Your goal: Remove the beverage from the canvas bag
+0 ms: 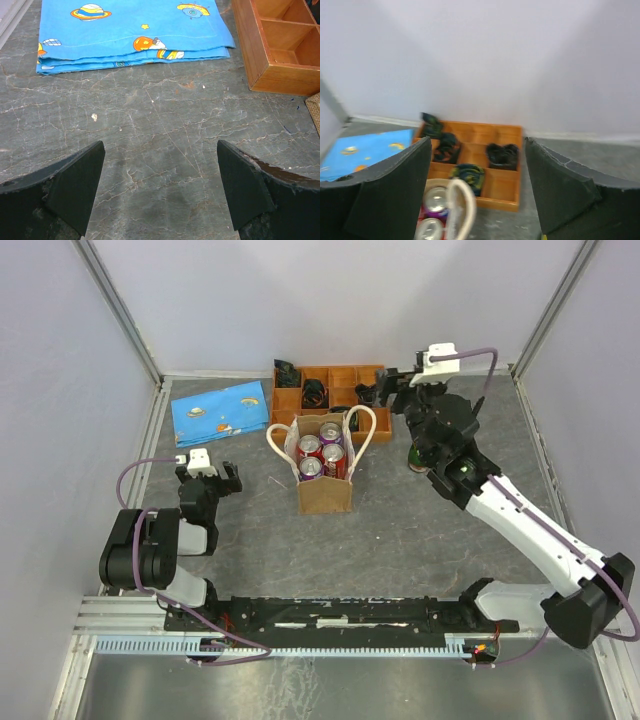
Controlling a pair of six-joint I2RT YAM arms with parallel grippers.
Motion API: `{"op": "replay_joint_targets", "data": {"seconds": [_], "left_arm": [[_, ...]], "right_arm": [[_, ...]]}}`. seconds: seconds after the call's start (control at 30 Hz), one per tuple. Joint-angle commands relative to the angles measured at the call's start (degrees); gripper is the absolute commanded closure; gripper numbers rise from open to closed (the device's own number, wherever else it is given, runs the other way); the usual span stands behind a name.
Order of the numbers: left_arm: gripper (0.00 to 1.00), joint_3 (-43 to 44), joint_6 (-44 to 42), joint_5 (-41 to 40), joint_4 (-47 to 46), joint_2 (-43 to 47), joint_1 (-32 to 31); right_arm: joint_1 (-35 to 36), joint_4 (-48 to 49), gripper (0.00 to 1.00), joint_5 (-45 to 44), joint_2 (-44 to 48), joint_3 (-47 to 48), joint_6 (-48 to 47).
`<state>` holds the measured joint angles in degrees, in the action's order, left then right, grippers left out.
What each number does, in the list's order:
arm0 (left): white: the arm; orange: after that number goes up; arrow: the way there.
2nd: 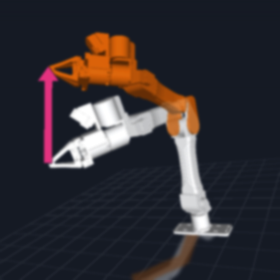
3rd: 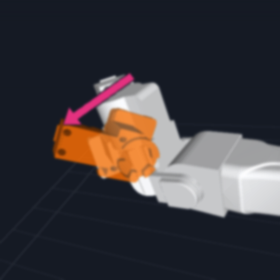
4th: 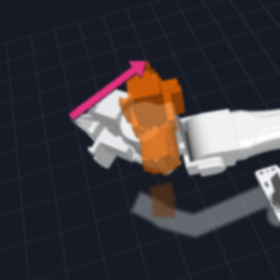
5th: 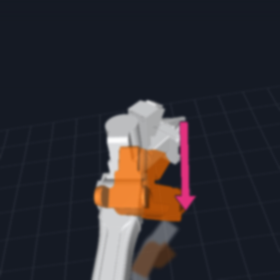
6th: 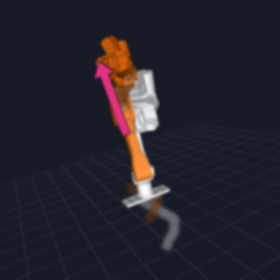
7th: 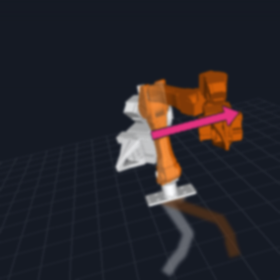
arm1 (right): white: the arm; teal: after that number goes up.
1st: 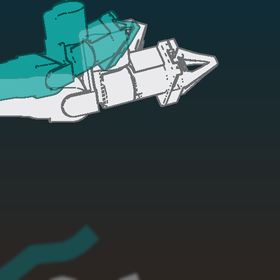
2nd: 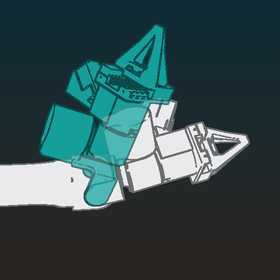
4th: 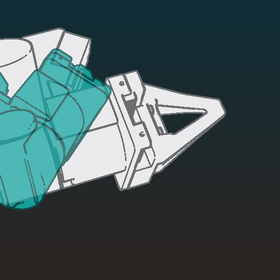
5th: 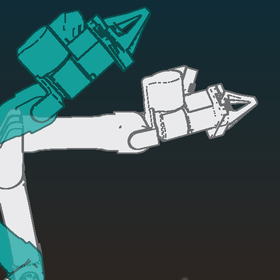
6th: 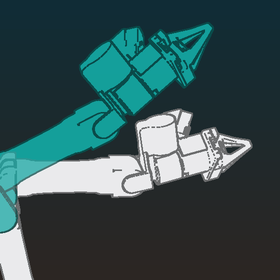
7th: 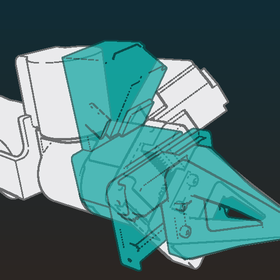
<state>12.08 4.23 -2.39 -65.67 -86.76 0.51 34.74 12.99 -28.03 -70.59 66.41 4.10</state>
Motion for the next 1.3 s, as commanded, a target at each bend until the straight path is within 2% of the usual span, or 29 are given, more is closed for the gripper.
{"op": "replay_joint_targets", "data": {"seconds": [0.0,0.17,0.33,0.4,0.5,0.67,0.87,1.13,1.27], "left_arm": [[0.01,1.4,-2.7,0.7,-1.9,-0.3,-0.2],[0.01,1.4,-2.7,0.8,-1.9,-0.3,-0.1],[0.01,1.4,-2.7,0.8,-1.9,-0.3,-0.2],[0.01,1.4,-2.7,0.8,-1.8,-0.3,-0.2],[0.01,1.3,-2.7,0.8,-1.9,-0.3,-0.2],[0.01,1.4,-2.7,0.8,-1.9,-0.3,-0.2],[0.01,1.3,-2.7,0.7,-1.9,-0.3,-0.2],[0.01,1.4,-2.7,0.8,-1.9,-0.3,-0.2],[0.01,1.3,-2.7,0.8,-1.8,-0.3,-0.2]], "right_arm": [[6.2,-7.8,0.19,4.4,-2.2,5.3,-2.1],[11.1,-14.5,0.49,7.5,-10.3,9.6,0.4],[13.1,-19.2,0.78,8.8,-18.0,13.3,4.1],[13.3,-20.7,0.84,9.3,-20.2,14.3,5.9],[13.4,-23.2,0.85,10.8,-22.3,14.9,9.1],[14.1,-27.3,0.78,14.0,-24.7,14.4,11.8],[15.5,-31.1,0.61,18.6,-26.0,12.4,14.1],[16.8,-34.9,0.04,21.7,-28.2,11.9,16.4],[16.9,-37.2,0.01,21.6,-30.2,14.0,16.6]]}}
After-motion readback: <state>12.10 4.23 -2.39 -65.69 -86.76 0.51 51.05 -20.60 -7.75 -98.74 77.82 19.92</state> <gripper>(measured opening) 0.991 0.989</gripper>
